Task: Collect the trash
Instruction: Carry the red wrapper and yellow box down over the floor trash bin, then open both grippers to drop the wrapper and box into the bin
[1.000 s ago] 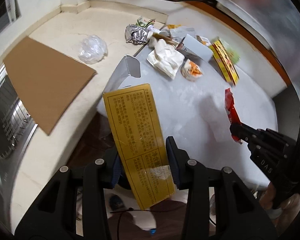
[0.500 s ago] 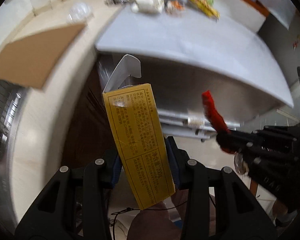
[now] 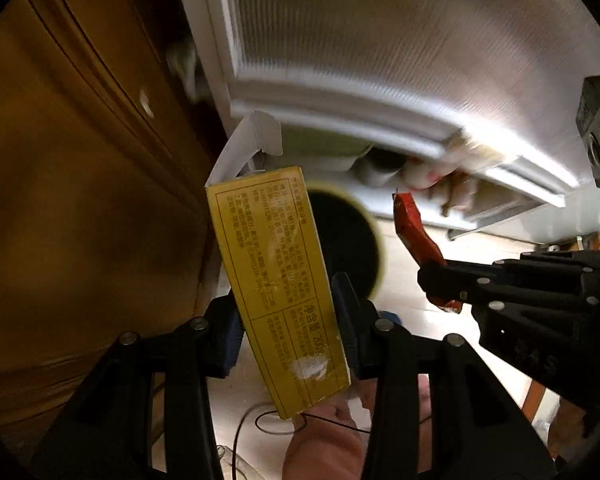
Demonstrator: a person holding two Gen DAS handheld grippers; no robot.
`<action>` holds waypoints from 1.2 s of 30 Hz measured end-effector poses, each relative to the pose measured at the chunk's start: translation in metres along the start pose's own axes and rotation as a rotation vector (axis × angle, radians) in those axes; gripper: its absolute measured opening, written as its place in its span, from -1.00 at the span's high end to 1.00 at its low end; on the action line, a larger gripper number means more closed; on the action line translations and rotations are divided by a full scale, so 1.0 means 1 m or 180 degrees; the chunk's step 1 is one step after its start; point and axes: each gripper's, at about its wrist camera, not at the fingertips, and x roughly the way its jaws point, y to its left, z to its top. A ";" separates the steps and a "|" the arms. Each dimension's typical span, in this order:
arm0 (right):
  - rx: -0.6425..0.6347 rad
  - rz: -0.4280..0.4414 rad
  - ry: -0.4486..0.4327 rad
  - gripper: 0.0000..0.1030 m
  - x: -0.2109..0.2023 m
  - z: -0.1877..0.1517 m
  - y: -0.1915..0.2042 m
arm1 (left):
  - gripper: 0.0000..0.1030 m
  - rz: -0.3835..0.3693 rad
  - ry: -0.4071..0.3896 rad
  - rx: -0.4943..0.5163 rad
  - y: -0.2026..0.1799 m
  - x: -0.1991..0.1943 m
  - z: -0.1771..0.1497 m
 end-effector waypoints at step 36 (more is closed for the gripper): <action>0.0457 0.0039 0.0141 -0.34 0.173 0.041 -0.082 | -0.31 0.0137 0.0242 0.0013 0.019 0.119 0.011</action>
